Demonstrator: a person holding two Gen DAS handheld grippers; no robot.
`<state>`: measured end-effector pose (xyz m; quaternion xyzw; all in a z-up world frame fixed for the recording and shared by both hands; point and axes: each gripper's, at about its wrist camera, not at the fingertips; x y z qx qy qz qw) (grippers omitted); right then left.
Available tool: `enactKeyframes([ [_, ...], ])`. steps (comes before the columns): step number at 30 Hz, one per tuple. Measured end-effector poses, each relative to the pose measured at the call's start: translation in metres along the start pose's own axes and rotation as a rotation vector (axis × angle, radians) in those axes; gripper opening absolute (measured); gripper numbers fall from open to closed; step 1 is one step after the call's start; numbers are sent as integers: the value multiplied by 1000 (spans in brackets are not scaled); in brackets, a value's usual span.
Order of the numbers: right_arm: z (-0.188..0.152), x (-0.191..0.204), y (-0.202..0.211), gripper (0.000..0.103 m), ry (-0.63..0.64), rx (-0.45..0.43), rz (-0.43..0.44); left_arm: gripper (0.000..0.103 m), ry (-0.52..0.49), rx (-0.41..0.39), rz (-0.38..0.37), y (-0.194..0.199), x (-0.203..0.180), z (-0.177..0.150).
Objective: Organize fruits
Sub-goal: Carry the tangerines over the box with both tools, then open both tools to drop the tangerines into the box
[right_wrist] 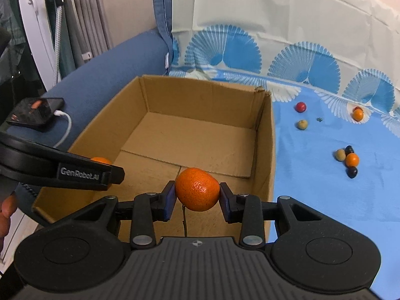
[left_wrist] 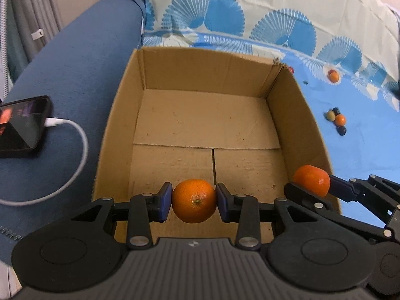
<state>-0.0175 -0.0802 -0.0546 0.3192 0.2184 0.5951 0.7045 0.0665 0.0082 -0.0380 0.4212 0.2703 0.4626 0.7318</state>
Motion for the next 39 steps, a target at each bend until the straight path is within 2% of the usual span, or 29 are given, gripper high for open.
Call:
enactKeyframes([
  [13,-10,-7,-50,38,5,96,1,42,-26,100,34,-59,-3,-3],
  [25,-10,-2,-65,39,47,124,7,42,-34,135,52,-79,-3,-6],
  [26,-9,-2,-66,39,51,127,7,44,-35,135,51,-80,-3,-6],
  [28,-7,-1,-66,39,59,130,0,58,-39,124,48,-79,-4,-6],
  [29,-6,-1,-65,39,62,126,-13,72,-37,116,65,-78,-4,-5],
  [30,-4,-1,-63,39,60,128,-16,82,-30,107,93,-77,-3,-4],
  [32,2,-3,-58,40,47,130,-14,83,-12,112,70,-74,2,-1],
  [33,3,-3,-54,50,46,120,-37,83,2,117,57,-71,4,0],
  [34,5,-4,-48,65,45,100,-71,83,7,118,49,-69,6,0],
  [36,8,-6,-33,82,36,54,-99,86,7,117,38,-60,6,1],
  [39,10,-5,-10,87,20,20,-89,99,17,95,57,-41,4,-2],
])
Point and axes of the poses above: each gripper's, at about its wrist camera, not at the fingertips, and y roughly against the way its jaws point, x to its left, z to its top, and after that the axes turned 1 degree about z, right-handed
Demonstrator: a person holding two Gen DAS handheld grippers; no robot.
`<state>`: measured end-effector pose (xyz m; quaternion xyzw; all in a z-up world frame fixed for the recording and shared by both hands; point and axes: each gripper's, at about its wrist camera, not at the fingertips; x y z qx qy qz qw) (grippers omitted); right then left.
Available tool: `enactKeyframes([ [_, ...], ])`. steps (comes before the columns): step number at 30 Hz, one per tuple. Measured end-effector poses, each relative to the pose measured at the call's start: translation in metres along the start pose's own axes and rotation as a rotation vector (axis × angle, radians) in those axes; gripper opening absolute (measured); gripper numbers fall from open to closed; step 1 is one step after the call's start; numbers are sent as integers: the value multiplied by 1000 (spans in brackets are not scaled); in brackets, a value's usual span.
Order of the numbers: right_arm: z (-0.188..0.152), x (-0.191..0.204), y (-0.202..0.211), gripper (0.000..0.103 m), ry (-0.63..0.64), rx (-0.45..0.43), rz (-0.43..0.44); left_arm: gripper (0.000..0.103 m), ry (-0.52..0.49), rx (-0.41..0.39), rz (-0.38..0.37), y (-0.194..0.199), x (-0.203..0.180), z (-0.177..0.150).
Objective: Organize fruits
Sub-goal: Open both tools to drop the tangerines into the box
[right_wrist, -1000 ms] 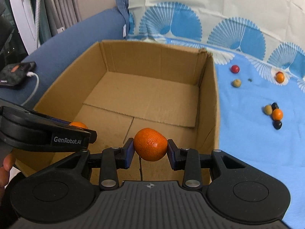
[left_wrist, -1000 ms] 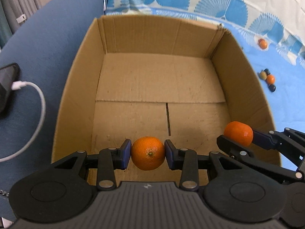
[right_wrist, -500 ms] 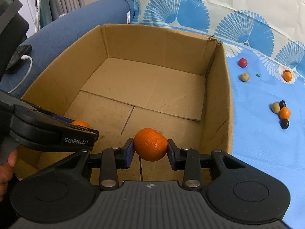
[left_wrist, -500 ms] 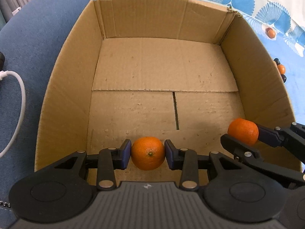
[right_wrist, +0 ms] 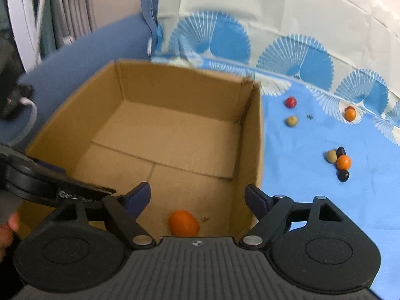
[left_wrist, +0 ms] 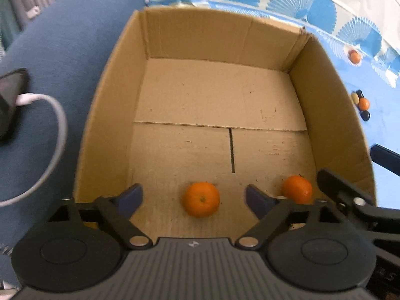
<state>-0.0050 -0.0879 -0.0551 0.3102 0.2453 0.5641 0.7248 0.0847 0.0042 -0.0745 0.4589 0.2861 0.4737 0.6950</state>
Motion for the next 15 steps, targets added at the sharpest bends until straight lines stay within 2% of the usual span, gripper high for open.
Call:
enactKeyframes([
  [7,-15,7,65,96,-12,-55,20,102,9,-74,5,61,4,-23],
  [15,-46,22,130,99,-41,-102,35,103,34,-141,-3,122,8,-69],
])
Point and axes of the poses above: each gripper's, at about its wrist camera, not at the fingertips, and y roughly against the way its jaws point, x to its left, z to its top, and after that the axes turned 1 degree about z, right-handed
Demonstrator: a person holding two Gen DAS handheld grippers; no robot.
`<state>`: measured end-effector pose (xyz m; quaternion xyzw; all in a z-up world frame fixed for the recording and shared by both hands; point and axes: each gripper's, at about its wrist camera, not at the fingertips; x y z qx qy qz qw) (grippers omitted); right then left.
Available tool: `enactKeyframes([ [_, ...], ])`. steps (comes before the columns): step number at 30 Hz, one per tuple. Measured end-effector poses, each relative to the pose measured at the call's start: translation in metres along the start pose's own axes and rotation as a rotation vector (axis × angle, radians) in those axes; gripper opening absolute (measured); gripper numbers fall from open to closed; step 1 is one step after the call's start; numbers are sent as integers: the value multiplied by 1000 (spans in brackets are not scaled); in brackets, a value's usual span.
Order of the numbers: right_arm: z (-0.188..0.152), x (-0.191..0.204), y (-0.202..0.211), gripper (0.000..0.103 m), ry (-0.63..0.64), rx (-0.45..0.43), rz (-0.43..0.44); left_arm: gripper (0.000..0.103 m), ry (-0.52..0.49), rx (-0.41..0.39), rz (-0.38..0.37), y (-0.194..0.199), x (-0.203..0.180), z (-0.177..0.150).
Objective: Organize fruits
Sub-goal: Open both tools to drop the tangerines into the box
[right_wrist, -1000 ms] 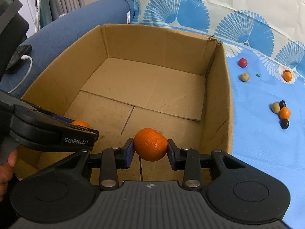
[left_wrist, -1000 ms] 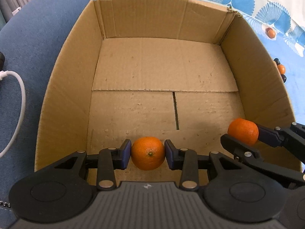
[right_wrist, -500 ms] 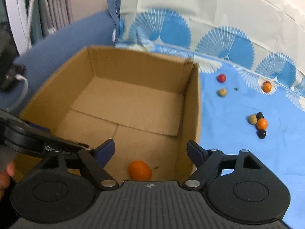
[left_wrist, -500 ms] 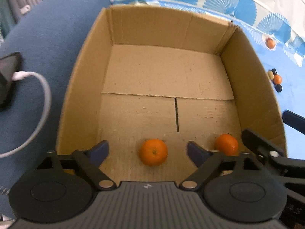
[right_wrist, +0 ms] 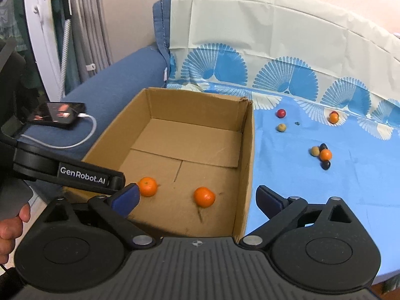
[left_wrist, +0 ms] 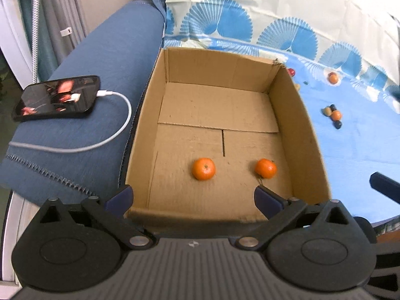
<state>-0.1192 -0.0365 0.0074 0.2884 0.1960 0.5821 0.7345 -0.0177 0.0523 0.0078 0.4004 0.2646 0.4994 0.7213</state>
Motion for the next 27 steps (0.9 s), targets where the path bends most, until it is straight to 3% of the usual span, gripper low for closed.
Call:
enactKeyframes([
  [12,-14,10,45,100,-7,-55,4,103,29,-73,-10,47,5,-29],
  [27,-12,-3,49,100,-52,-82,9,103,-4,-97,-5,56,-6,-21],
])
Point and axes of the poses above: each gripper's, at about its wrist camera, not at the fingertips, and y roughly against the way its jaws point, x to its left, z to its top, and after that the axes turned 1 degree about z, right-handed
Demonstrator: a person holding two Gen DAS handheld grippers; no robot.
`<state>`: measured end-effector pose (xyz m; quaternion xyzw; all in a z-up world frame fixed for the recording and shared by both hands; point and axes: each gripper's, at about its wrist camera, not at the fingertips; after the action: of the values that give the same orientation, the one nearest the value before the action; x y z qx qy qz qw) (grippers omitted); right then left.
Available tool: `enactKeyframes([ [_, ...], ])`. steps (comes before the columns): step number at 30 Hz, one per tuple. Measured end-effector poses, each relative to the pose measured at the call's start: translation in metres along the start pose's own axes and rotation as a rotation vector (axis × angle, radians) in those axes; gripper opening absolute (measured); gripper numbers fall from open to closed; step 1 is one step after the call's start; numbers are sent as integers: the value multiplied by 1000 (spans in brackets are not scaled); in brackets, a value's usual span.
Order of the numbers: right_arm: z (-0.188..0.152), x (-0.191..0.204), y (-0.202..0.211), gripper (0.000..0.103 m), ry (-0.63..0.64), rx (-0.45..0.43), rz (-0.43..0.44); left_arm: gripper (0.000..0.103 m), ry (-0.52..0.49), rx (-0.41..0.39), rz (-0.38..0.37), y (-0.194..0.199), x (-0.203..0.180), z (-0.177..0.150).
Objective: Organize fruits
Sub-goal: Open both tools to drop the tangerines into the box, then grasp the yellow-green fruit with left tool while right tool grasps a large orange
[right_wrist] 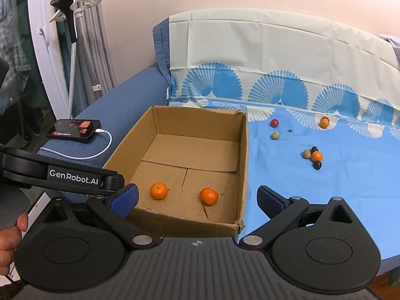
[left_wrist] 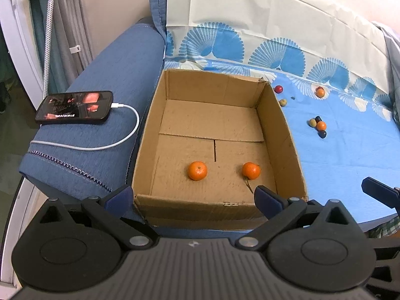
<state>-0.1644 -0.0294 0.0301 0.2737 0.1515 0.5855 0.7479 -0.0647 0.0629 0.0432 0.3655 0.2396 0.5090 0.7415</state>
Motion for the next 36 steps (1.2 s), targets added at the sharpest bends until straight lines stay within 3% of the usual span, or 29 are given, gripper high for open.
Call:
enactKeyframes([
  [6,0,-15,-5,100,-33,-3,4,103,-26,23,5,-11,-16,10],
  [10,2,-40,-10,100,-54,-26,-46,103,-50,47,-4,-24,-34,24],
  [21,6,-181,-50,100,-198,-48,-286,103,-121,117,-106,-94,-132,92],
  [28,10,-273,-116,101,-223,-42,-366,103,-176,151,-155,-172,-218,144],
  [36,18,-346,-231,100,-242,64,-324,103,-209,214,-129,-284,-295,194],
])
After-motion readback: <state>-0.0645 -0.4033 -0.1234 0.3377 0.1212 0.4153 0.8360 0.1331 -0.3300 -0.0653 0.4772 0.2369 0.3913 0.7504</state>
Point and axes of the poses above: each gripper's, at about its wrist camera, not at the fingertips, and y roughly against the way its jaws point, x to its left, z to its top, and after that the axes turned 1 degree about z, right-handed
